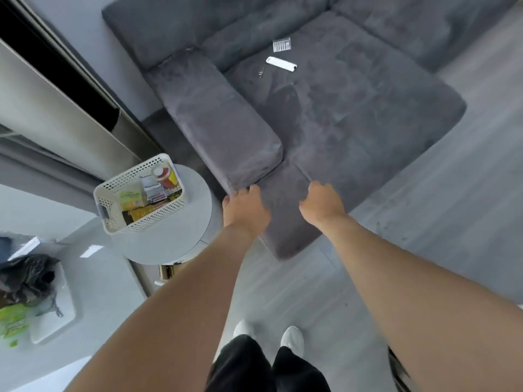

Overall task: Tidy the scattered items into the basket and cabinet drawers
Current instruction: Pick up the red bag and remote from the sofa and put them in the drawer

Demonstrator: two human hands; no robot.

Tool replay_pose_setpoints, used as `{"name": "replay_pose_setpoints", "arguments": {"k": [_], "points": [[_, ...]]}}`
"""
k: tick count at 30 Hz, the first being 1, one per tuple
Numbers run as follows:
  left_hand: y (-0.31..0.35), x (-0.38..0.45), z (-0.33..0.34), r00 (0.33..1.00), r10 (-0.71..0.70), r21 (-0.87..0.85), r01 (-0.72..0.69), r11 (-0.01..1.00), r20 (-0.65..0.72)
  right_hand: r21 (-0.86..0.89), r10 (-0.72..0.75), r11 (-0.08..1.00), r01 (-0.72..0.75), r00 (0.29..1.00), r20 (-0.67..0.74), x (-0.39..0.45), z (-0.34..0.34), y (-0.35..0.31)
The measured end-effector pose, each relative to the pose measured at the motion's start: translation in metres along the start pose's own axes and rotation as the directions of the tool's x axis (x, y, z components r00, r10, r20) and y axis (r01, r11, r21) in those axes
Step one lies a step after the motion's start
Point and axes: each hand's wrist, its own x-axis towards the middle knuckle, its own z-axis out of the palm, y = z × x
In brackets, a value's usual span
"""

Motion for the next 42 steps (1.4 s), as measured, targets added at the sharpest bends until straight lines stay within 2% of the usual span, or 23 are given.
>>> {"name": "replay_pose_setpoints", "arguments": {"k": [6, 13, 20, 24, 26, 30, 33, 38, 42], "points": [[0.07, 0.05, -0.078, 0.999, 0.022, -0.12, -0.025, 0.993, -0.028, -0.021, -0.02, 1.0, 0.019, 0.999, -0.028, 0.041, -0.101, -0.021], [0.121, 0.162, -0.133, 0.996, 0.008, -0.127, -0.019, 0.992, -0.086, -0.006, -0.066, 0.998, 0.066, 0.995, -0.074, 0.138, -0.183, -0.038], [0.179, 0.257, -0.154, 0.986, -0.137, -0.202, 0.116, 0.973, -0.092, -0.038, -0.13, 0.991, 0.13, 0.991, 0.003, 0.256, -0.246, -0.025], [0.211, 0.303, -0.153, 0.951, -0.289, -0.323, 0.24, 0.915, -0.111, -0.087, -0.222, 0.97, 0.228, 0.972, 0.072, 0.337, -0.273, -0.028], [0.228, 0.318, -0.149, 0.942, -0.328, -0.327, 0.287, 0.901, -0.077, -0.104, -0.242, 0.962, 0.252, 0.965, 0.102, 0.367, -0.284, -0.029], [0.242, 0.345, -0.144, 0.935, -0.35, -0.329, 0.317, 0.89, -0.046, -0.109, -0.241, 0.961, 0.254, 0.963, 0.124, 0.409, -0.293, -0.033], [0.236, 0.376, -0.148, 0.933, -0.353, -0.353, 0.306, 0.884, -0.074, -0.092, -0.235, 0.965, 0.245, 0.966, 0.106, 0.439, -0.29, -0.043], [0.216, 0.432, -0.148, 0.91, -0.396, -0.435, 0.309, 0.845, -0.121, -0.04, -0.29, 0.954, 0.297, 0.948, 0.131, 0.493, -0.26, -0.065], [0.194, 0.503, -0.135, 0.881, -0.441, -0.473, 0.319, 0.821, -0.171, -0.007, -0.301, 0.953, 0.304, 0.945, 0.127, 0.568, -0.217, -0.086]]}}
